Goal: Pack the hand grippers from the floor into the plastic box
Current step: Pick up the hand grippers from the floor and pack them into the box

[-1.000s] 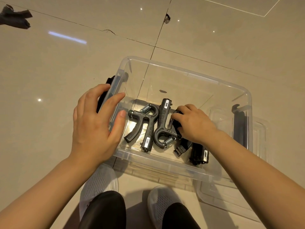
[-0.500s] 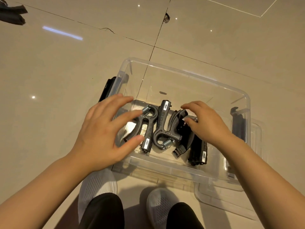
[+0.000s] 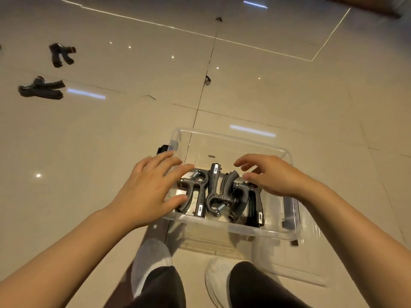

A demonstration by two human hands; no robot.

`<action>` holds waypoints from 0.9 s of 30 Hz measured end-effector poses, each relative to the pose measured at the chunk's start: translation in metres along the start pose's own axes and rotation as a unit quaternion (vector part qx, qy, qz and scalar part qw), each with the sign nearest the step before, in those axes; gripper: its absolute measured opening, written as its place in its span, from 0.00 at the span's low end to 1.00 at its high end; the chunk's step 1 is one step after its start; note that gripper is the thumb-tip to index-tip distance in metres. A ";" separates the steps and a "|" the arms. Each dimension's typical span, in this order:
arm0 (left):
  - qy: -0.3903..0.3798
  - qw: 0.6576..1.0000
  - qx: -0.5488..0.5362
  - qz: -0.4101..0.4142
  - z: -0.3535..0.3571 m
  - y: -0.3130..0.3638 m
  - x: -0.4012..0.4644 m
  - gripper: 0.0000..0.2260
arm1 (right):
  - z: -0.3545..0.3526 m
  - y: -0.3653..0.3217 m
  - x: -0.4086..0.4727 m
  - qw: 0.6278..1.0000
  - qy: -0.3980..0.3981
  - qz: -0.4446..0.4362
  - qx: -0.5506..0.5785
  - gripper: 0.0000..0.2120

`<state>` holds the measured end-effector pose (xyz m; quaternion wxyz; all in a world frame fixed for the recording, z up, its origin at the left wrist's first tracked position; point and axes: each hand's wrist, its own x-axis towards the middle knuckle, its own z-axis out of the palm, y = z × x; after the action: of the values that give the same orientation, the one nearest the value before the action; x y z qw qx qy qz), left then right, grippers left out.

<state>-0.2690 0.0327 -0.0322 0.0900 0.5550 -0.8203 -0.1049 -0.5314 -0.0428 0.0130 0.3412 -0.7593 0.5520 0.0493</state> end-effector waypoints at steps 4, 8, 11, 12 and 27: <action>-0.004 0.998 -0.041 -0.052 -0.093 0.012 -0.008 0.24 | -0.041 -0.055 -0.047 0.999 -0.001 -0.025 -0.032 0.14; 0.059 0.993 -0.081 -0.062 -0.178 0.040 -0.026 0.17 | -0.073 -0.113 -0.104 0.998 0.022 -0.051 -0.038 0.15; 0.125 0.986 -0.095 -0.049 -0.214 0.066 -0.043 0.16 | -0.087 -0.154 -0.142 0.997 0.029 -0.050 -0.044 0.17; 0.148 0.982 -0.106 -0.046 -0.220 0.074 -0.050 0.15 | -0.089 -0.166 -0.152 0.997 0.035 -0.044 -0.047 0.18; 0.223 0.944 -0.041 -0.241 -0.270 -0.018 -0.184 0.21 | 0.014 -0.287 -0.113 0.978 0.170 -0.111 -0.040 0.18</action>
<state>-0.1138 0.1775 0.2163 0.2651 0.7410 -0.6162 -0.0304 -0.3208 0.1009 0.1862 0.2153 -0.8259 0.5120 -0.0964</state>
